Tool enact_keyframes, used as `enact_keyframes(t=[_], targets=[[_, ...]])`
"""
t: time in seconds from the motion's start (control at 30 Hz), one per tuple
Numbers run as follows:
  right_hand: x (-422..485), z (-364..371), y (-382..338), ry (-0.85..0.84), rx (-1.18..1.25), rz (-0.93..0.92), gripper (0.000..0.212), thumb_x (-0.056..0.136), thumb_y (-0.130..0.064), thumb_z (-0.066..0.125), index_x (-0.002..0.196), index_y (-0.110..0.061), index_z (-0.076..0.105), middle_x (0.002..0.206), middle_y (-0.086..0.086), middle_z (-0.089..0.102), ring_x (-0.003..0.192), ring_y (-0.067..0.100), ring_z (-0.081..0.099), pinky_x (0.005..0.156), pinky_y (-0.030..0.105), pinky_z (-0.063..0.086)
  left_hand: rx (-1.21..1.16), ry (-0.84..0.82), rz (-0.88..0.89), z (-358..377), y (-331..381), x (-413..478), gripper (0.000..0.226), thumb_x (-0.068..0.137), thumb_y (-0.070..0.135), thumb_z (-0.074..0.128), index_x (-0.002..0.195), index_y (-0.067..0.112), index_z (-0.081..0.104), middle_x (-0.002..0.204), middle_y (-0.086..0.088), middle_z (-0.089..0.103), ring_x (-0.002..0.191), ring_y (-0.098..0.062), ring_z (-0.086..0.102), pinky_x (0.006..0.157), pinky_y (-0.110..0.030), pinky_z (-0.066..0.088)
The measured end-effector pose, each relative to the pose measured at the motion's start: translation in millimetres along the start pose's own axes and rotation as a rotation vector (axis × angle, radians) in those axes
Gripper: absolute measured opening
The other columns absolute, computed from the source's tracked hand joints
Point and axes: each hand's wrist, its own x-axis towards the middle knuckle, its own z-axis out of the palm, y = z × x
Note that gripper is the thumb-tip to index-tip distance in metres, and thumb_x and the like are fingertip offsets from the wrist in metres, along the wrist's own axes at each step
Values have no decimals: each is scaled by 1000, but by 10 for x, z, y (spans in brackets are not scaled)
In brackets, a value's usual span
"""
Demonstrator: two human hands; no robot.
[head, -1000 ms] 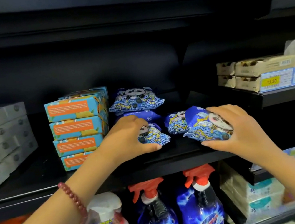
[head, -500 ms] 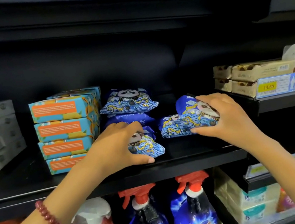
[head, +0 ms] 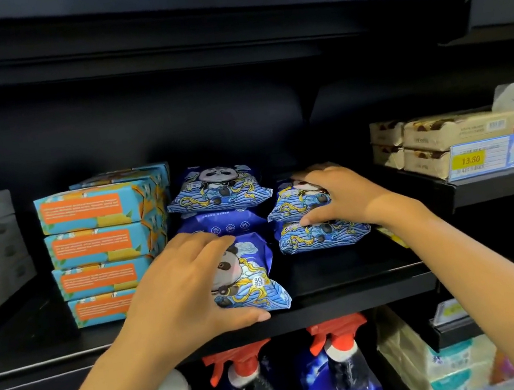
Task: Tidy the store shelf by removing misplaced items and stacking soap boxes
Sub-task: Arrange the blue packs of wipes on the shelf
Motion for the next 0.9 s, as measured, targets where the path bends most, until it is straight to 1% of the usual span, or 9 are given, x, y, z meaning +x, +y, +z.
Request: enact_keyframes(t=[0.17,0.27,0.37,0.43,0.5,0.57,0.67,0.77,0.9], targets=[[-26,-17,22,-33,9,4,70,75,-44,72,137,-24,44,124,1,52,117,19,46,97,32,40,-18,3,-12,-19,-5,21,95,57,82,48,116,9,64,102,1,66,92,-20,61,79,-24,43],[-88,-26,-13,-3,-35,28,74,76,-46,71,140,-26,40,131,0,49,123,19,42,102,34,38,-16,33,0,-49,12,73,94,57,81,49,115,9,65,102,1,66,92,-21,61,80,-24,41],[-331,-37,-47,235,25,9,67,78,-43,70,137,-24,44,134,-4,47,126,14,40,103,26,32,-52,111,26,-139,45,179,93,57,80,51,115,8,64,103,-1,66,94,-23,62,83,-26,40],[-600,26,-86,460,116,-28,50,80,-37,70,125,-18,57,121,-7,55,117,12,48,96,16,33,-66,172,45,-233,92,309,93,57,78,53,117,8,64,104,-2,66,95,-24,61,84,-27,39],[-877,175,-136,551,193,-58,38,80,-38,67,110,-15,66,108,-9,60,106,10,55,91,11,35,-75,213,67,-319,160,499,95,56,79,54,119,8,62,107,-2,66,97,-23,60,85,-25,37],[-1095,349,-195,457,250,-53,44,77,-51,60,105,-18,69,107,-12,62,105,4,55,92,10,36,-110,200,81,-373,247,753,100,52,81,57,123,10,60,111,-1,64,102,-23,57,85,-23,36],[-1257,515,-242,199,193,-11,59,73,-64,62,122,-31,60,124,-22,53,120,-8,41,95,2,26,-121,112,93,-361,435,1159,101,49,83,59,122,13,58,111,-1,63,105,-21,55,87,-28,42],[-1271,562,-224,168,108,7,60,75,-58,64,130,-37,51,136,-24,44,127,-9,32,96,5,22,-102,15,75,-208,558,1487,92,57,76,64,127,16,53,119,0,59,111,-20,52,90,-33,45],[-1289,565,-237,178,120,18,60,76,-56,64,131,-37,50,138,-24,43,130,-9,29,100,3,17,-111,-52,73,50,612,1743,89,59,75,66,120,11,56,114,-4,62,102,-21,57,84,-41,51]])
